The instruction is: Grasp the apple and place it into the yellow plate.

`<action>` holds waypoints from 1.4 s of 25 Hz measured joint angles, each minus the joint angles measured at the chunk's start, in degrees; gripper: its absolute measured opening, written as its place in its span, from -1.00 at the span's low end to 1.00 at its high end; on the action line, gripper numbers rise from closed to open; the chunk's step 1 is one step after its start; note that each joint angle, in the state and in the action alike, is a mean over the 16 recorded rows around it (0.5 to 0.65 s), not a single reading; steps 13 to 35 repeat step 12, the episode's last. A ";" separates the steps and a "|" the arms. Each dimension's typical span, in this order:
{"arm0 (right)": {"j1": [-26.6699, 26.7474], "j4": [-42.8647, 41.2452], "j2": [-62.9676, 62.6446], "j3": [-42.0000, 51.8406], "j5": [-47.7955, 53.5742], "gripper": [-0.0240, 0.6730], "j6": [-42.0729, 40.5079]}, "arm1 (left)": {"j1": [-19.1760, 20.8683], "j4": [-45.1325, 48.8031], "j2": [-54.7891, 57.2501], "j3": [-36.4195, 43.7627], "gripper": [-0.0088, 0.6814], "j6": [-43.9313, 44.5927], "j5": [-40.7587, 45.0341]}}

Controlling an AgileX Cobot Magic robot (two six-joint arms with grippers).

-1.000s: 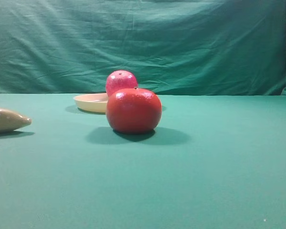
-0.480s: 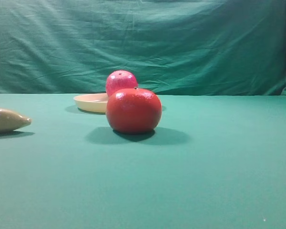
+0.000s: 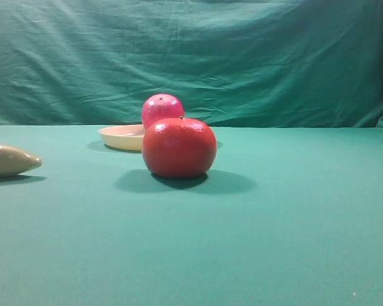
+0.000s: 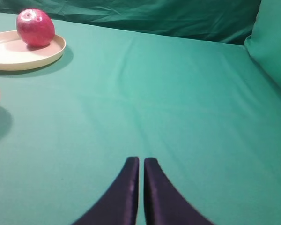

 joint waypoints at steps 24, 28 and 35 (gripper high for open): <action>0.00 -0.04 0.00 0.00 0.00 -0.93 0.00 | 0.00 0.00 0.00 0.00 -0.52 0.00 0.00; 0.00 -0.04 0.00 0.00 0.00 -0.93 0.00 | 0.00 0.00 0.00 0.00 -0.52 0.00 0.00; 0.00 -0.04 0.00 0.00 0.00 -0.93 0.00 | 0.00 0.00 0.00 0.00 -0.52 0.00 0.00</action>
